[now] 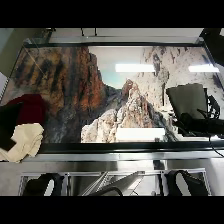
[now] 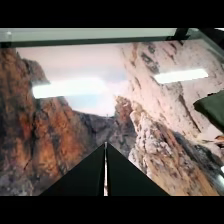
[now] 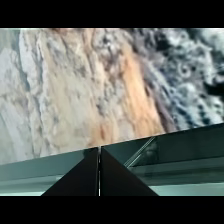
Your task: Fold the shirts.
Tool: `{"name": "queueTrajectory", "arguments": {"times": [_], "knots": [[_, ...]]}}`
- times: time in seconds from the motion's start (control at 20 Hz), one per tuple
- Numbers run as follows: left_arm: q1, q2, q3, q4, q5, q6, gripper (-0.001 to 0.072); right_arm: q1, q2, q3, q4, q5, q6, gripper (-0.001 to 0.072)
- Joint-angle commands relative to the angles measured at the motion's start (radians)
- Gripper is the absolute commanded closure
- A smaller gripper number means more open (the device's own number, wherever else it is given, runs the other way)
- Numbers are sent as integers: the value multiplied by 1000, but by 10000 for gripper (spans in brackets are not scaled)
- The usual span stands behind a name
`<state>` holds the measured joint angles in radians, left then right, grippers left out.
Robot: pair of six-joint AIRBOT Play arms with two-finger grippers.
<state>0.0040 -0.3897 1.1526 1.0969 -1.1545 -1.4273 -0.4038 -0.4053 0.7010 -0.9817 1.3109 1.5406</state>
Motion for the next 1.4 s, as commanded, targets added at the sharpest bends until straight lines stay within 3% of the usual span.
{"name": "queueTrajectory", "arguments": {"times": [0.0, 0.1, 0.15, 0.2, 0.25, 0.3, 0.35, 0.4, 0.45, 0.55, 0.75, 0.85, 1.1, 1.2, 1.3, 1.35], "knots": [[1, -132, 1, 38, 18, -21, 693, 1, 0, 0, 3, -6, -27, 689], [1, -223, 1, 153, 79, -5, 691, 1, 0, 0, 3, -6, -50, 689], [1, -269, 1, 272, 108, 8, 541, 1, 0, 0, 3, -6, -69, 688], [1, -321, 1, 442, 118, -2, 10, 1, 0, 0, 3, -5, -77, 684], [10, -367, 2, 613, 103, -30, 7, 1, 0, 0, 3, -3, -76, 683], [41, -417, 2, 762, 71, -94, 7, 1, 0, 0, 3, -2, -76, 681], [92, -468, 2, 846, 40, -158, 8, 1, 0, 0, 3, -2, -76, 635], [174, -529, 1, 856, 17, -172, 8, 1, 0, 0, 4, -3, -76, 461], [264, -590, 1, 827, 7, -171, 8, 1, 0, 0, 3, -6, -76, 338], [443, -726, 1, 730, 27, -161, 8, 1, 0, 0, 4, -13, -76, 341], [661, -961, 2, 497, 180, 2, 8, 1, 0, 0, 26, -22, -75, 340], [690, -1048, 9, 472, 248, 34, 8, 1, 0, 0, 26, -24, -75, 341], [677, -1269, 160, 470, 231, 34, 16, 1, 0, 0, 37, -23, -76, 342], [649, -1329, 243, 470, 217, 34, 318, 1, 0, 0, 37, -21, -75, 347], [607, -1374, 312, 470, 150, 32, 694, 1, 0, 0, 45, -20, -76, 347], [583, -1384, 339, 447, 103, 34, 693, 1, 0, 0, 54, -20, -76, 348]]}}
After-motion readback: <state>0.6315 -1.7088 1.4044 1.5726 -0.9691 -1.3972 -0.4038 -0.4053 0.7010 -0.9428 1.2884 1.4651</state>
